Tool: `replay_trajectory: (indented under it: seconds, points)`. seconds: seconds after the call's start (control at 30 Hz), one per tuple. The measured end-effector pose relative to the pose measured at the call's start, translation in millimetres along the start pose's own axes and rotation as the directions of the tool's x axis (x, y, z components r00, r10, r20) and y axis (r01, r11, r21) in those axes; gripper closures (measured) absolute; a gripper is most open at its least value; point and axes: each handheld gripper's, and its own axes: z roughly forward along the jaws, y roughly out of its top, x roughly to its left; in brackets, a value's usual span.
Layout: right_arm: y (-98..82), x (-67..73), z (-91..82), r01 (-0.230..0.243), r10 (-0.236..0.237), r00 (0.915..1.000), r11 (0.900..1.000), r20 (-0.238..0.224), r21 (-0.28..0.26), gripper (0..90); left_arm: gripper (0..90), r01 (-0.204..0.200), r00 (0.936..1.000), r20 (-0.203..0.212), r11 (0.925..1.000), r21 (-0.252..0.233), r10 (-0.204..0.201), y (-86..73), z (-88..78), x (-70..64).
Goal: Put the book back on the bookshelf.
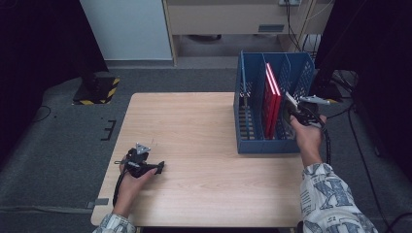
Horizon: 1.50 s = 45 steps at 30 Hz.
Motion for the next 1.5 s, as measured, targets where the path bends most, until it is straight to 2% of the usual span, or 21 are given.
replay_trajectory:
  seconds: [0.43,0.8,1.17,1.5]
  points:
    - [-2.8,2.0,5.8,-0.005,0.005,1.0,1.0,0.006,0.023,75.6,2.1,-0.001,1.0,0.001,1.0,0.0,0.001,0.0,0.0,-0.2]
    - [-4.7,3.7,5.8,0.01,-0.01,0.9999,0.999,0.013,0.051,75.3,2.3,-0.002,1.0,0.003,1.0,0.002,0.002,0.1,-0.2,-0.2]
    - [-14.7,4.8,-0.5,0.027,-0.028,0.9995,0.993,0.013,0.114,74.1,2.2,-0.002,1.0,0.002,1.0,0.004,0.002,0.4,-0.1,-0.3]
    - [-26.5,8.6,0.8,0.023,-0.024,0.9997,0.993,0.005,0.118,73.4,2.3,-0.001,1.0,0.002,1.0,0.004,0.001,0.7,0.0,-0.6]
